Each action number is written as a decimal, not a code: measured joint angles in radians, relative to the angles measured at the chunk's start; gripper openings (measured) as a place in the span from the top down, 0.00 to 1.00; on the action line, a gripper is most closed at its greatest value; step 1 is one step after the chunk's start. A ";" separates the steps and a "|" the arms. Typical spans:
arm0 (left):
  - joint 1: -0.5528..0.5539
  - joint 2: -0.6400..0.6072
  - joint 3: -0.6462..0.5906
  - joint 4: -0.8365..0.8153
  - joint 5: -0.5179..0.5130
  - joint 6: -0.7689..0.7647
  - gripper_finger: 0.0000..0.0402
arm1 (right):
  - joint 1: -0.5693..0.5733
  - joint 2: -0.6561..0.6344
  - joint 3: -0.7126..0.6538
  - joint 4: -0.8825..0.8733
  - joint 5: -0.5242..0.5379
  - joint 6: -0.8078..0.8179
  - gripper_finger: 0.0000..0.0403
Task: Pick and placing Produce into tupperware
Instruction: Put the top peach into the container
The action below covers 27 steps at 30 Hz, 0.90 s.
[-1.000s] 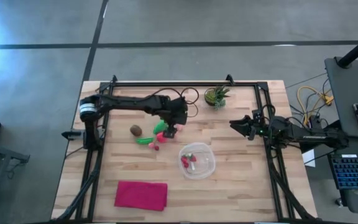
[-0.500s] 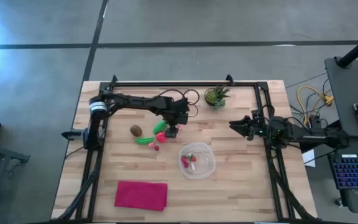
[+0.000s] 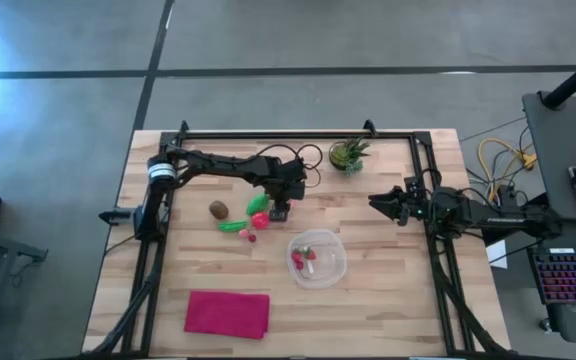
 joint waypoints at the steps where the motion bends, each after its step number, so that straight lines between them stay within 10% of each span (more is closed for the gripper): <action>1: 0.000 0.003 0.000 0.001 0.000 -0.001 0.61 | 0.000 0.000 0.000 0.000 0.000 0.000 0.40; 27: -0.053 -0.104 0.112 -0.023 0.105 -0.102 0.76 | 0.000 0.000 0.000 -0.007 0.000 -0.007 0.40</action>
